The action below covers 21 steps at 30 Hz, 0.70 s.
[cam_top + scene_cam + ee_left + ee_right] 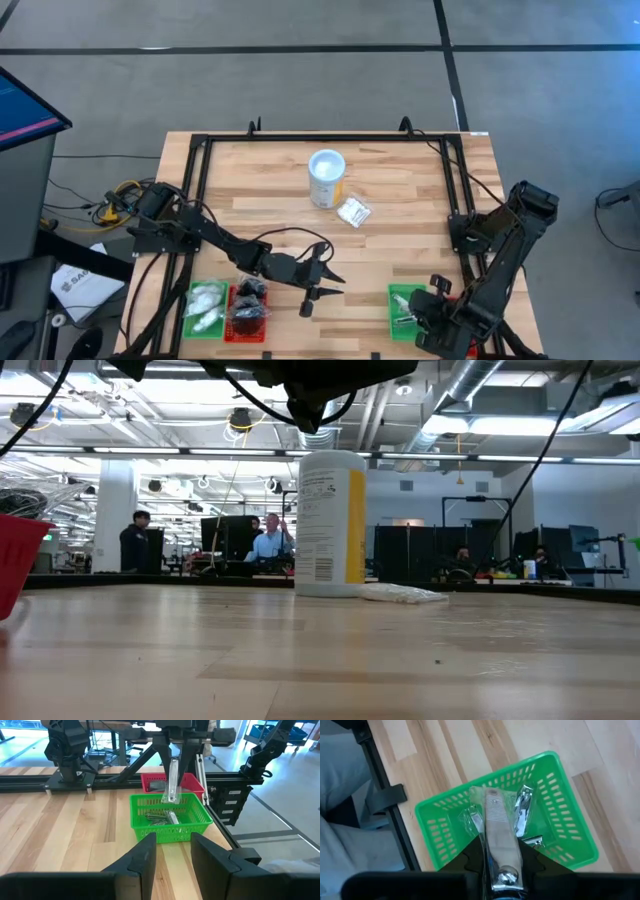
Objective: Pick & Place Travel size toiletries
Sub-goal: Put the nail cutter into the right green bin
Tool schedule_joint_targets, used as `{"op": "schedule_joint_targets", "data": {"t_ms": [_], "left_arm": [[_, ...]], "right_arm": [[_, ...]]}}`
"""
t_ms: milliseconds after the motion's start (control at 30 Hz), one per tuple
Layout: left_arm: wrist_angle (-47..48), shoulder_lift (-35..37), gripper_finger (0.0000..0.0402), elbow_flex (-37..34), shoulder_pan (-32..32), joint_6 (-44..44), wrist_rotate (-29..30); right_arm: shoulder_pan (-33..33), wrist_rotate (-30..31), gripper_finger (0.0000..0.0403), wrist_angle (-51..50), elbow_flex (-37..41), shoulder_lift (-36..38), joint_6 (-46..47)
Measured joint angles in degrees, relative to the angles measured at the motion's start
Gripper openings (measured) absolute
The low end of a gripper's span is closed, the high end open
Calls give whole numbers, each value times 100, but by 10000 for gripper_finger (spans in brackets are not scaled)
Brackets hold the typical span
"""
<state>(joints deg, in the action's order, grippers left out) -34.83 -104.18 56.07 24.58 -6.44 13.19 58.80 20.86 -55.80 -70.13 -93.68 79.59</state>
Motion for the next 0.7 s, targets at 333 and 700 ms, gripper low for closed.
{"op": "schedule_joint_targets", "data": {"t_ms": [333, 700], "left_arm": [[2, 0, 113, 0, -2, 0, 2], [2, 0, 113, 2, -22, 2, 2]], "right_arm": [[-26, 20, 54, -80, 20, -126, -2], [-113, 73, 56, -95, 20, -126, 2]]}}
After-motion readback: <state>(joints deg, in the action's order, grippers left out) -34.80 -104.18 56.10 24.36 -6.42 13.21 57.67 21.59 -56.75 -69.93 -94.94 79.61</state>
